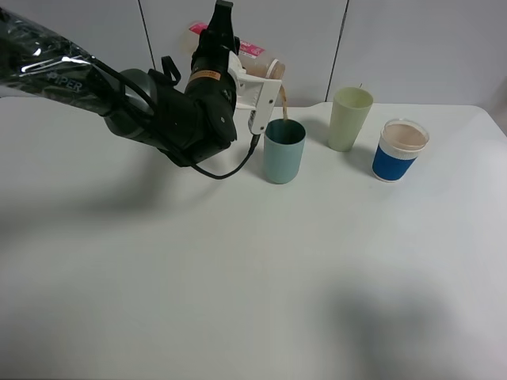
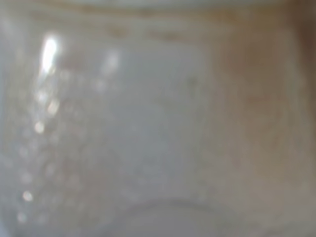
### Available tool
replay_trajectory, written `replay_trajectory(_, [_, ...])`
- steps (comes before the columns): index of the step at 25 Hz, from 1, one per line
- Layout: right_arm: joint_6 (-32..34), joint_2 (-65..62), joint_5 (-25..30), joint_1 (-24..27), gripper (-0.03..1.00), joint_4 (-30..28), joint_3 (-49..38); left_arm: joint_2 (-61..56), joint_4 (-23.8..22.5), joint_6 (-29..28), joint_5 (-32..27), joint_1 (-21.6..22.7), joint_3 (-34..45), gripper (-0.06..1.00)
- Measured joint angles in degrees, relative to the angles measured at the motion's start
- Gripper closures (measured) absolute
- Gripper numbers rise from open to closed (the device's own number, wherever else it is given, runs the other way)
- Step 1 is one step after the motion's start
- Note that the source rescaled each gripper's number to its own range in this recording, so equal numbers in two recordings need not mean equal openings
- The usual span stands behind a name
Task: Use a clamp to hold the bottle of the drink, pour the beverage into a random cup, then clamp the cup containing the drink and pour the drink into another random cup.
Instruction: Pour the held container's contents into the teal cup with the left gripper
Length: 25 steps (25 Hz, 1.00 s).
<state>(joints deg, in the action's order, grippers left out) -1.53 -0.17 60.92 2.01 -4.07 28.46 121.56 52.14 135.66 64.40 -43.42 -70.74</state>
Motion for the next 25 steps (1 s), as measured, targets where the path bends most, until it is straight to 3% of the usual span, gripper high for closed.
replay_trajectory(8, [0.0,0.0,0.0,0.0,0.09,0.0,0.0,0.0,-1.85,1.26,1.0,0.0,0.0,0.91])
replay_trajectory(25, [0.0,0.0,0.0,0.0,0.09,0.0,0.0,0.0,-12.06,1.32,1.96,0.0,0.0,0.91])
